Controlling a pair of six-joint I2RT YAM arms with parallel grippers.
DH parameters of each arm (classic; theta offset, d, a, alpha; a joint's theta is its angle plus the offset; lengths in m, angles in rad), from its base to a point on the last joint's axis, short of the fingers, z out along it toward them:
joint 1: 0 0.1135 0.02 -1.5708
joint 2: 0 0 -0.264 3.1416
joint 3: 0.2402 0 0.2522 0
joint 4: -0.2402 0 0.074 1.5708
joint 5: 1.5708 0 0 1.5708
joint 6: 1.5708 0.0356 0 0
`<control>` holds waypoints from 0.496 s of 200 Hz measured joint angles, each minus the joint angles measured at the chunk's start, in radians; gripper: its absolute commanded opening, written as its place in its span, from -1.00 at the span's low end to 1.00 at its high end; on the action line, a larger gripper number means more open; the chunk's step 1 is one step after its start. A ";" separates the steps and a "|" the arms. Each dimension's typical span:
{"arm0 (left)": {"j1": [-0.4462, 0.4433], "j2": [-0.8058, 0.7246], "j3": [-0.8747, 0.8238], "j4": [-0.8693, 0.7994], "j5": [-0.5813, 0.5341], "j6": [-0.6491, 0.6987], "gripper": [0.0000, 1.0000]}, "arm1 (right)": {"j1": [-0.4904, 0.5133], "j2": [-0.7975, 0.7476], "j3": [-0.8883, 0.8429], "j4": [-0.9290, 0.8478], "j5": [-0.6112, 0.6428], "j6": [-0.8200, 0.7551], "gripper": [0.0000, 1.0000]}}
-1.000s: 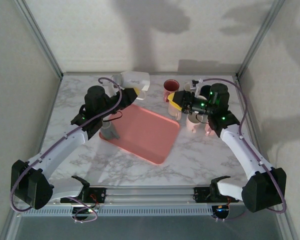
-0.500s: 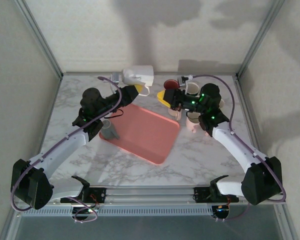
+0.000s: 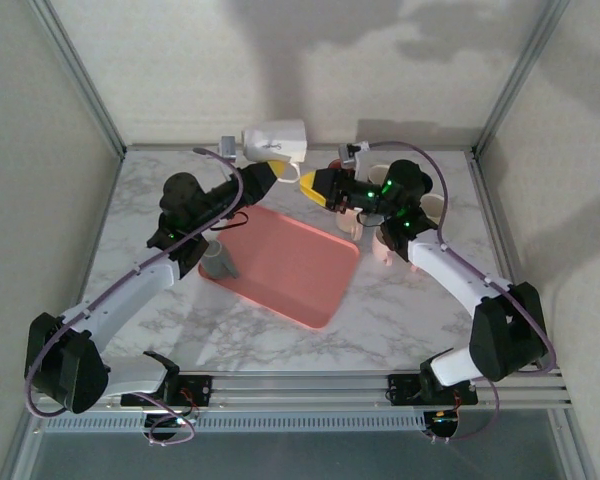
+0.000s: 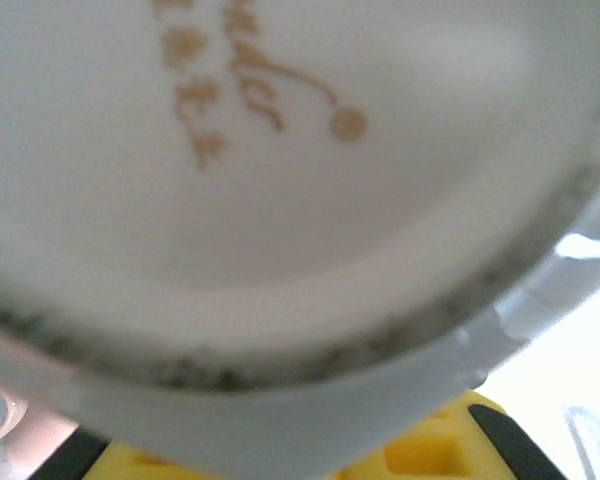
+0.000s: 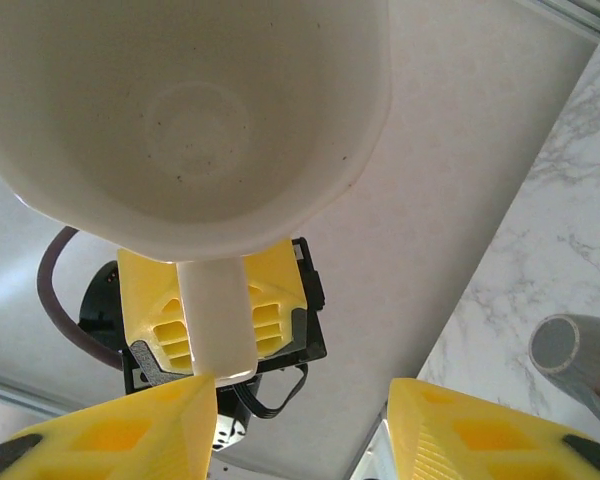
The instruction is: Turn the mug right side up
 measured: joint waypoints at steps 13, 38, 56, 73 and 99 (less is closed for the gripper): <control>0.000 0.000 0.001 0.005 -0.001 0.000 -1.00 | 0.000 0.000 0.001 0.009 0.000 0.004 0.02; 0.000 0.000 0.002 0.007 -0.007 0.000 -1.00 | 0.000 -0.003 0.001 0.014 0.001 0.000 0.02; -0.002 0.000 0.002 -0.004 -0.010 0.001 -1.00 | 0.000 -0.018 0.001 0.014 0.001 -0.010 -0.01; -0.002 0.003 0.003 -0.012 -0.011 0.000 -1.00 | 0.000 -0.029 0.010 0.017 0.000 -0.011 -0.01; -0.002 0.009 0.003 -0.010 -0.011 -0.008 -1.00 | 0.005 -0.029 0.026 0.032 0.000 -0.006 -0.05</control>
